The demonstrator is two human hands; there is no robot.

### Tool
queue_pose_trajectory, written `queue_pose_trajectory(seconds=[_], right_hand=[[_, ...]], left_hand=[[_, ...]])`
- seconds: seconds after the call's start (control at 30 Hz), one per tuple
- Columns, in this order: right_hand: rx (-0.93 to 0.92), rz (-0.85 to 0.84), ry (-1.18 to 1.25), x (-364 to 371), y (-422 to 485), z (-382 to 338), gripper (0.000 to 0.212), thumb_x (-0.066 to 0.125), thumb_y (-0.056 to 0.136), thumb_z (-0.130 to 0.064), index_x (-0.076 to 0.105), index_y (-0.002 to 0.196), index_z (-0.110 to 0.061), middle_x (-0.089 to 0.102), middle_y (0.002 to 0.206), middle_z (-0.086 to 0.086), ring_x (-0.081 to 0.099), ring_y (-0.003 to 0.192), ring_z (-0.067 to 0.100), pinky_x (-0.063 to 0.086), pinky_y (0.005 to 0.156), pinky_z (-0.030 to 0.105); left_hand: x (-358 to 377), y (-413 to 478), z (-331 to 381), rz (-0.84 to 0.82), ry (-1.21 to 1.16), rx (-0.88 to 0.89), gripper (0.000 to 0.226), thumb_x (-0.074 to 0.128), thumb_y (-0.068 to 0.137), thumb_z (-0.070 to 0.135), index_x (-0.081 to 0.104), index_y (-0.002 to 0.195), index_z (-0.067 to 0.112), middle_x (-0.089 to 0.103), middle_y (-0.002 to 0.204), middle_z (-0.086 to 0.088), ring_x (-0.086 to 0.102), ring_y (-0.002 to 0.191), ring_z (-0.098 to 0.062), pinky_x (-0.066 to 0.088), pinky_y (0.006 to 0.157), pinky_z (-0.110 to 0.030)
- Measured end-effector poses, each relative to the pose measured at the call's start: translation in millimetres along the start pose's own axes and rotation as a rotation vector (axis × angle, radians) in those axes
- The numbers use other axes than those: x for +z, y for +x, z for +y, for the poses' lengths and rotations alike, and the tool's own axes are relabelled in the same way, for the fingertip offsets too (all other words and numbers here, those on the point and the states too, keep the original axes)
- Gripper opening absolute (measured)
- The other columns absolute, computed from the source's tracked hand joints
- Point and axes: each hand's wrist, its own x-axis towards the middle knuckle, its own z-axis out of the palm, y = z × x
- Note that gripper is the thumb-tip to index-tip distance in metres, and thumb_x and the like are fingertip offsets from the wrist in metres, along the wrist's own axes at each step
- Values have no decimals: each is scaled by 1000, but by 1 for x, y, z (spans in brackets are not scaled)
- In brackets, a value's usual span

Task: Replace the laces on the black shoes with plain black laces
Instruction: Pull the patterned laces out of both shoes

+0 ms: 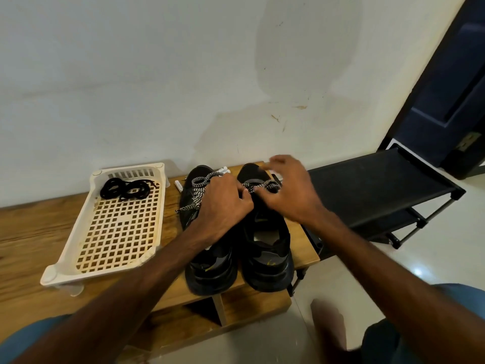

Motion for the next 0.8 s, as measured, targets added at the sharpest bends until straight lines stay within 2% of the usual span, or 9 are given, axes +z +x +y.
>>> queue_pose_trajectory(seconds=[0.1, 0.2, 0.3, 0.4, 0.5, 0.57, 0.63, 0.7, 0.8], right_hand=[[-115, -166, -310, 17, 2, -14, 36, 69, 95, -26, 70, 130, -21, 46, 154, 8, 36, 144, 25, 36, 116, 45], [-107, -115, -244, 21, 5, -15, 25, 64, 99, -16, 76, 121, -13, 54, 149, 9, 46, 139, 24, 42, 111, 38], [-49, -46, -51, 17, 9, -12, 17, 70, 94, -14, 81, 107, -11, 63, 136, 4, 57, 124, 16, 49, 99, 28], [99, 69, 166, 8, 14, -7, 8, 76, 89, -14, 83, 94, -14, 69, 120, -5, 60, 107, 2, 46, 85, 10], [382, 288, 603, -15, 23, 6, 6, 80, 85, -15, 81, 87, -20, 75, 111, -6, 66, 101, 2, 54, 94, 22], [546, 423, 847, -30, 23, 16, 10, 79, 86, -13, 79, 95, -17, 77, 103, -3, 68, 94, 2, 57, 97, 29], [506, 497, 648, -33, 19, 25, 18, 76, 89, -12, 78, 107, -16, 75, 105, -6, 67, 100, 4, 56, 100, 33], [271, 432, 322, -27, 11, 20, 26, 75, 90, -19, 73, 115, -22, 68, 118, -8, 60, 114, 8, 50, 105, 33], [-54, 45, -5, -7, 5, 4, 37, 79, 86, -32, 72, 121, -23, 66, 126, -5, 56, 121, 13, 45, 107, 37]], left_hand=[[0, 0, 2, -14, -10, 22, 25, 61, 90, 20, 79, 77, 8, 69, 63, -5, 63, 55, -17, 58, 66, -39], [1, 1, 0, -18, -16, 22, 25, 61, 89, 18, 79, 76, 6, 70, 64, -8, 63, 55, -20, 58, 64, -40], [1, 0, -1, -7, -25, 10, 25, 61, 89, 18, 79, 77, 7, 69, 62, -8, 64, 54, -21, 57, 61, -41], [2, 0, -1, 10, 3, 3, 26, 61, 89, 20, 79, 78, 6, 69, 64, -9, 64, 55, -22, 58, 62, -38], [2, 1, -1, 4, -11, -4, 26, 61, 90, 18, 79, 81, 3, 72, 69, -10, 66, 56, -23, 60, 63, -38], [2, 0, -1, 0, -6, -3, 26, 60, 91, 18, 79, 82, 3, 73, 70, -11, 67, 58, -23, 60, 64, -38], [2, -1, 0, 1, 12, 2, 27, 60, 93, 18, 78, 80, 3, 72, 68, -10, 67, 58, -22, 60, 65, -38], [1, -2, 0, 8, 17, 4, 27, 60, 93, 18, 78, 78, 5, 71, 66, -8, 65, 57, -20, 60, 65, -38], [0, -2, 1, 5, 13, 0, 26, 60, 92, 19, 80, 81, 8, 70, 66, -7, 65, 58, -20, 59, 67, -37]])
